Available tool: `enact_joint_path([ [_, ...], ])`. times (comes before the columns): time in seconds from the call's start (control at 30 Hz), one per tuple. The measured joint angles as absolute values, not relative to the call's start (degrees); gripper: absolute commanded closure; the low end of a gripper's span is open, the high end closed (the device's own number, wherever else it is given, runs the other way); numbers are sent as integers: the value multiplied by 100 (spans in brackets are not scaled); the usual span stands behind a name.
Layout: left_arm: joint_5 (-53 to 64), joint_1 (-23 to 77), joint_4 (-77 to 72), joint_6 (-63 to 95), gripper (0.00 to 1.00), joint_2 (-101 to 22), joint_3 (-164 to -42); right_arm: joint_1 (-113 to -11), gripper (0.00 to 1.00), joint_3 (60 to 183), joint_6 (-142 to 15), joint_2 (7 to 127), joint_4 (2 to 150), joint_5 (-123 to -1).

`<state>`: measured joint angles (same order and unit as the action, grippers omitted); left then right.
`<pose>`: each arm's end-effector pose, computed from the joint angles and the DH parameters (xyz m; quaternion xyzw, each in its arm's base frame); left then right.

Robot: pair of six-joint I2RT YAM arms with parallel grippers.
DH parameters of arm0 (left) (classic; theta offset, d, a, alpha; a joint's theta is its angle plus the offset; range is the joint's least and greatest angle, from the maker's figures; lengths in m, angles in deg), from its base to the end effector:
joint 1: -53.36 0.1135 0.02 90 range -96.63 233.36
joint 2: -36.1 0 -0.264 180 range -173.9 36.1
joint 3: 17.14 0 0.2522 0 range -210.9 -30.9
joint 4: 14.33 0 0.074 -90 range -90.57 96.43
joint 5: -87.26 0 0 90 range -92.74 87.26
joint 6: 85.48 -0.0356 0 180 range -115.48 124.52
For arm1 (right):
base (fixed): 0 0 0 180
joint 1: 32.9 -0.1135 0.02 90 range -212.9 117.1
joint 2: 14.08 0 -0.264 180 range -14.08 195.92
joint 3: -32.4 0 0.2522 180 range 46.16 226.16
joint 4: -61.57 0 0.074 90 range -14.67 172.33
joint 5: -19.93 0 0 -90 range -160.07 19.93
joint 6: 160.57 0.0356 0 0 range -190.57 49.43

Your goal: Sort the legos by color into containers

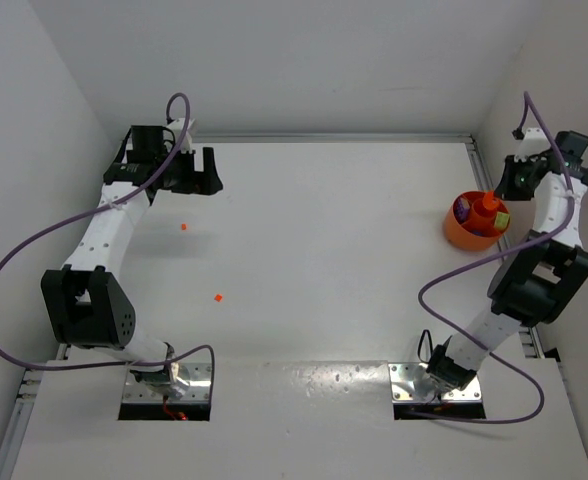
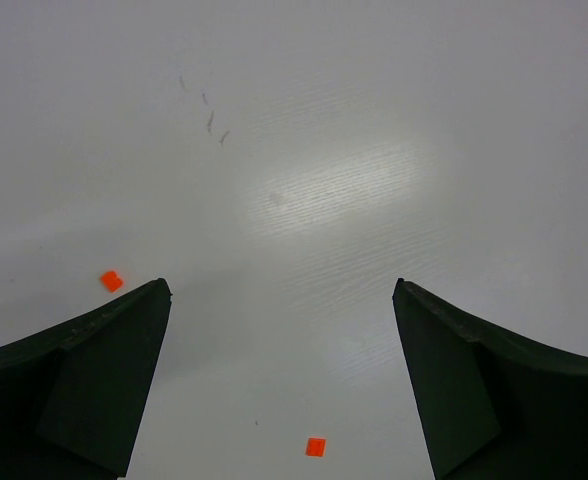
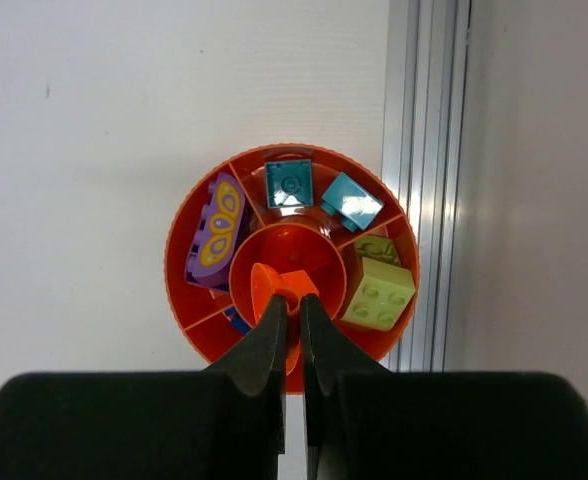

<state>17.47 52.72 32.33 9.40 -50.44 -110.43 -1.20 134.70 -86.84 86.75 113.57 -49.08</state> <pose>0.3367 -0.0161 0.3378 0.0412 0.8941 -0.1788 0.4086 0.3384 -0.1940 0.2965 0.0633 0.9254 0.0217 0.3730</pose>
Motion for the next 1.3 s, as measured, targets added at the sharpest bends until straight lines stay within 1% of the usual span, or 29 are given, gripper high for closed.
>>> enact_joint_path([
  [0.2, 1692, 5289, 3235, 944, 0, -5044, -11043, -155, 100, 13109, -8739, 8669, 11145, -5081],
  [0.23, 1684, 5300, 3235, 944, 0, -5044, -11043, -159, 97, 13102, -8745, 8671, 11128, -5087],
  [0.27, 1673, 5307, 3235, 944, 0, -5044, -11043, -161, 90, 13102, -8752, 8671, 11108, -5087],
  [0.3, 1664, 5311, 3235, 944, 0, -5044, -11043, -164, 76, 13102, -8752, 8671, 11082, -5087],
  [0.4, 1640, 5320, 3235, 944, 0, -5044, -11043, -194, 58, 13094, -8769, 8671, 10994, -5098],
  [0.53, 1542, 5320, 3238, 975, 0, -5044, -11043, -227, 56, 13065, -8815, 8671, 10931, -5094],
  [0.63, 1487, 5320, 3242, 1021, 0, -5044, -11043, -284, 56, 13033, -8826, 8671, 10914, -5089],
  [0.7, 1465, 5331, 3244, 1060, 0, -5044, -11043, -317, 58, 13022, -8857, 8662, 10900, -5050],
  [0.77, 1439, 5359, 3246, 1080, 0, -5044, -11043, -384, 58, 13002, -8898, 8586, 10903, -4963],
  [0.87, 1432, 5521, 3264, 1063, 0, -5044, -11043, -544, 58, 12890, -9038, 8164, 10907, -4742],
  [1.0, 1555, 5915, 3524, 706, 0, -5046, -11043, -1071, 58, 12692, -9248, 7112, 10813, -4340],
  [1.07, 1745, 6151, 3804, 350, 0, -5064, -11043, -1364, 54, 12681, -9311, 6605, 10717, -3997],
  [1.13, 1974, 6387, 4140, -74, 0, -5127, -11036, -1545, 53, 12692, -9200, 6258, 10549, -3706],
  [1.17, 2077, 6524, 4267, -317, 0, -5162, -11010, -1567, 46, 12757, -9025, 6258, 10551, -3614],
  [1.23, 2180, 6771, 4549, -780, 0, -5236, -10916, -1545, 40, 13100, -8689, 6455, 10610, -3426],
  [1.3, 2186, 6975, 4789, -1215, 0, -5319, -10798, -1536, 42, 13686, -8579, 7001, 10865, -3173],
])
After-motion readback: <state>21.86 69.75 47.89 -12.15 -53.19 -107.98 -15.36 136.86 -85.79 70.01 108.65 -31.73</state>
